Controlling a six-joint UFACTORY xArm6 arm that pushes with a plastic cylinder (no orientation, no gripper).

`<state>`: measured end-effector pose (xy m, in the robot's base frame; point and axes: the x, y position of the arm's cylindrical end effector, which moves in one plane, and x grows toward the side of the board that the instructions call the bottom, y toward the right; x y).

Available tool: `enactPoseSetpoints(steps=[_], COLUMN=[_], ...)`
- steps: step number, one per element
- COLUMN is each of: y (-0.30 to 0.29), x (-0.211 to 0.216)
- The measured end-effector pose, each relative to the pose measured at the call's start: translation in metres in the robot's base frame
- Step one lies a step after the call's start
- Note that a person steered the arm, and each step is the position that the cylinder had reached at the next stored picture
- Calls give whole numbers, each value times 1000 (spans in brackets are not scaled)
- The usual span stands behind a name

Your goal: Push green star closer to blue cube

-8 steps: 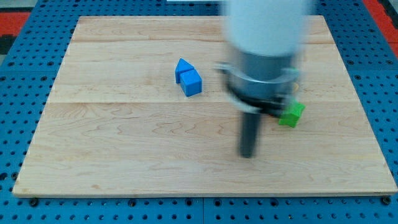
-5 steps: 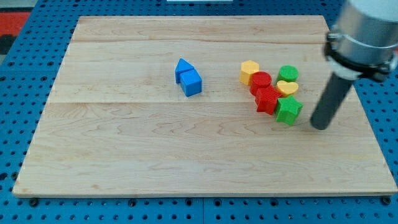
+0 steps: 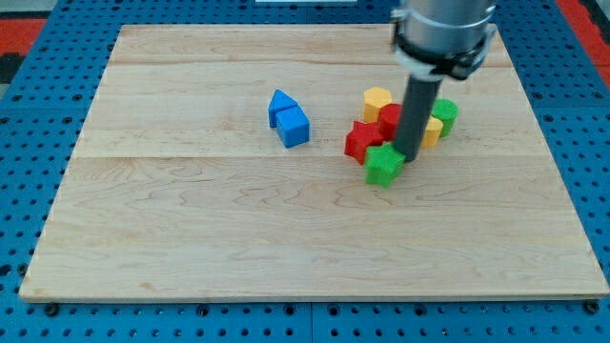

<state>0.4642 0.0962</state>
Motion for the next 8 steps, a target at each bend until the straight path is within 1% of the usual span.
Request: enactPoseSetpoints(steps=[1,2,3,4,5,6,8], y=[22,-29,-101,-101,-164,-145,-138], x=[36,31,29,84,95,58,22])
